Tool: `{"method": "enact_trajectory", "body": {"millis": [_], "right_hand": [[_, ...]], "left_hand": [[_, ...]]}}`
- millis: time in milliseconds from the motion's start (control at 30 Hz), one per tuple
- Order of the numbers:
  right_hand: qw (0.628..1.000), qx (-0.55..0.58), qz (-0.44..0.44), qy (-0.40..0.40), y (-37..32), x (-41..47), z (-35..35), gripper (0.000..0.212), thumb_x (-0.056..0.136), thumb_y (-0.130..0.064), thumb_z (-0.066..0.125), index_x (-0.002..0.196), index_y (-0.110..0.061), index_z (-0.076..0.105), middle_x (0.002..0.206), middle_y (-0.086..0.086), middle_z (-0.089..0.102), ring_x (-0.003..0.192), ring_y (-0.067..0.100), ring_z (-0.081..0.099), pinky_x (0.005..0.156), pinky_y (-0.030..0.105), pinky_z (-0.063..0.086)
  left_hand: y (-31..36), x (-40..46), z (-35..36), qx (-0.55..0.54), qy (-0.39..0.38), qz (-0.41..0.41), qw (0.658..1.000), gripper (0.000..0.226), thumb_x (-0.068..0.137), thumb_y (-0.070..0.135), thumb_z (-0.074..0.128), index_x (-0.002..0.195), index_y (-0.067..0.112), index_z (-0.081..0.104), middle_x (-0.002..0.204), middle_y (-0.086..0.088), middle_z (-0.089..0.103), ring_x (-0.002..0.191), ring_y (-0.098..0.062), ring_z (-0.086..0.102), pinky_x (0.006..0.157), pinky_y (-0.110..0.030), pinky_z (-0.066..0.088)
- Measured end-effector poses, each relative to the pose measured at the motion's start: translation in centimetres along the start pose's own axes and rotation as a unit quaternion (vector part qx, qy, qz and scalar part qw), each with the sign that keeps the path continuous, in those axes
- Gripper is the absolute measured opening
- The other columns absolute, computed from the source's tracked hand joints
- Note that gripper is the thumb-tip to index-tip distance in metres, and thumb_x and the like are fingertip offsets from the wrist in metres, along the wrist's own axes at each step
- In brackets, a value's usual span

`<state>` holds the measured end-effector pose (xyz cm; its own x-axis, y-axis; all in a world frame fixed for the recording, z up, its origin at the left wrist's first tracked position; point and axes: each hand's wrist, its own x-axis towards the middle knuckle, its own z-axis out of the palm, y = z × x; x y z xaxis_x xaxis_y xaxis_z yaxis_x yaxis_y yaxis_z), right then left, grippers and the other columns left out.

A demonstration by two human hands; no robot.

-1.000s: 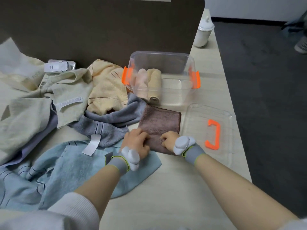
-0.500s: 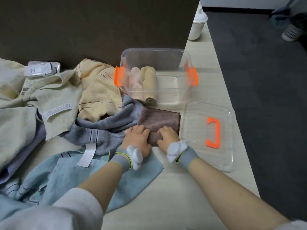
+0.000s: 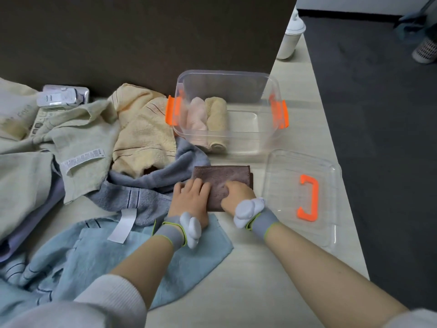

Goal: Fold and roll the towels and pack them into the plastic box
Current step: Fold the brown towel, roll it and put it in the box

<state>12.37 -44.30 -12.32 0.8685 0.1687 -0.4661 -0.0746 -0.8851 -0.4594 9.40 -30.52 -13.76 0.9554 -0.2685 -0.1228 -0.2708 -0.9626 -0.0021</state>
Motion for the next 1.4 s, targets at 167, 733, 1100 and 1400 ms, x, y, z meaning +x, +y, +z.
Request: {"method": "enact_trajectory", "body": {"millis": [167,733,1100,1400], "right_hand": [[0.978,-0.097,-0.101,0.152,0.7,-1.4,1.2,0.031,0.064,-0.012,0.045,0.09,-0.011,0.061,0.096,0.01,0.06,0.094,0.028,0.049,0.082,0.034,0.039],[0.962,-0.217,-0.163,-0.005,0.9,-2.2,0.7,0.078,0.075,-0.023,0.061,0.144,-0.014,0.027,0.146,0.005,0.029,0.137,0.023,0.028,0.11,0.035,0.021],[0.995,-0.068,-0.009,-0.075,-0.5,-1.2,-2.2,0.037,0.084,-0.016,0.054,0.12,-0.01,0.048,0.121,0.01,0.059,0.106,0.028,0.06,0.075,0.028,0.043],[0.971,0.22,-0.014,0.092,-3.5,-2.7,-12.0,0.041,0.077,-0.008,0.058,0.115,-0.018,0.048,0.085,0.002,0.057,0.066,0.021,0.053,0.045,0.016,0.043]], "left_hand": [[0.0,1.5,-0.7,-0.107,-0.155,-0.09,0.978,0.035,0.083,0.019,0.052,0.117,0.013,0.047,0.127,-0.007,0.049,0.123,-0.027,0.043,0.096,-0.034,0.037],[-1.2,3.2,-1.7,-0.151,-0.229,-0.139,0.952,0.015,0.088,0.012,0.05,0.098,0.012,0.061,0.12,-0.01,0.062,0.113,-0.027,0.057,0.09,-0.03,0.046],[-2.1,1.7,-4.8,-0.275,-0.097,-0.162,0.943,0.055,0.081,0.009,0.057,0.133,0.014,0.042,0.137,-0.007,0.041,0.126,-0.026,0.044,0.101,-0.034,0.039],[-3.2,6.7,-12.4,-0.229,0.087,-0.202,0.948,0.041,0.086,0.012,0.054,0.127,0.012,0.049,0.131,-0.011,0.047,0.114,-0.034,0.051,0.09,-0.038,0.042]]}}
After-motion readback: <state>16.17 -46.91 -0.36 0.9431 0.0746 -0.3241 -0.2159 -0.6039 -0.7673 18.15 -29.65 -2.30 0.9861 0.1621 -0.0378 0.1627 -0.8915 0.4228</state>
